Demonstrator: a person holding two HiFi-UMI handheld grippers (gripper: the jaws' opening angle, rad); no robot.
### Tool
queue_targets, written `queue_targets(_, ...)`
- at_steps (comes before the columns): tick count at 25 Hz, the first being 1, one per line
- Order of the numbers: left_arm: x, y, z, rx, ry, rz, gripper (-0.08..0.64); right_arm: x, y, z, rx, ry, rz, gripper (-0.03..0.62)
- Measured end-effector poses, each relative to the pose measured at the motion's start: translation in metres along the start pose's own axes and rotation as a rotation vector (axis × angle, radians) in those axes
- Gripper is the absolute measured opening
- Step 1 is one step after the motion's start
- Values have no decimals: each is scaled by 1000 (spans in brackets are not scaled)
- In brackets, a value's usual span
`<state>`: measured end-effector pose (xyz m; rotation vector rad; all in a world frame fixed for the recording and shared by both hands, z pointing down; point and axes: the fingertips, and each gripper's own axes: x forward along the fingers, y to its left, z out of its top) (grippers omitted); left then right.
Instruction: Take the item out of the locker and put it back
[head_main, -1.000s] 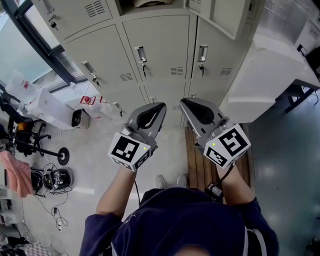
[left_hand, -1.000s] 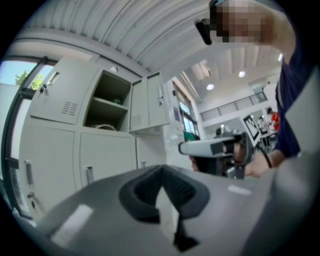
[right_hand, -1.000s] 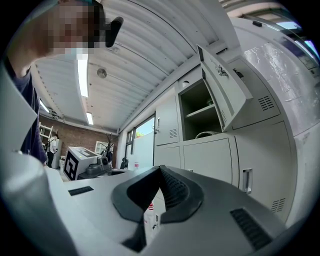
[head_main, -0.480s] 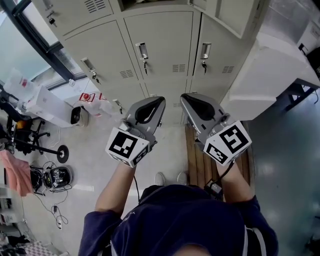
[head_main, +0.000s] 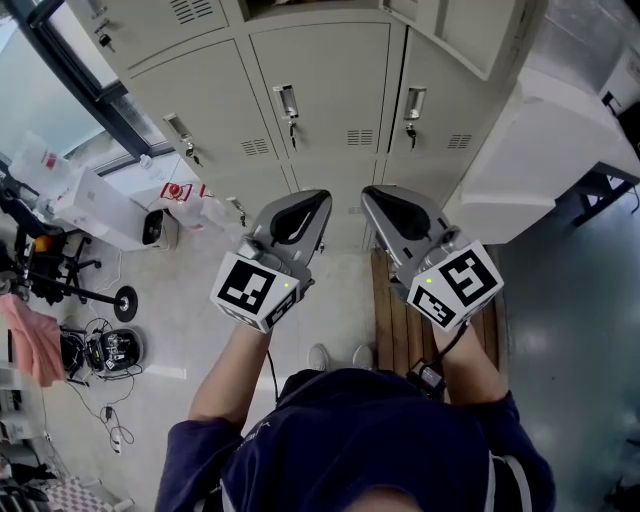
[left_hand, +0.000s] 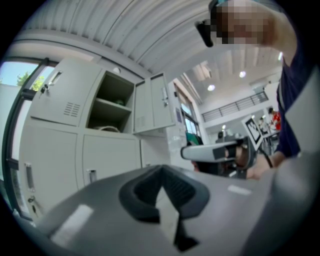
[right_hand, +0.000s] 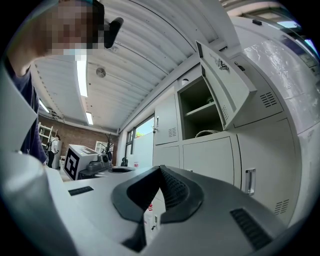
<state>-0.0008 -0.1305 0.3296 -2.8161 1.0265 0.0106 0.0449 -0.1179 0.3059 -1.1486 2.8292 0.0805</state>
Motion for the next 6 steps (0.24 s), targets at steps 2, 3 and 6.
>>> queue_targets(2,1,0,0,1,1,3,4,0,-1,0,1,-1,4,5)
queue_targets(3,2,-1,0,0,1,4,5,-1,-2,0,2,0,5,5)
queue_targets(6,4,-1,0,-4,-1,9,4,-2,-4,0,2,1,9,5)
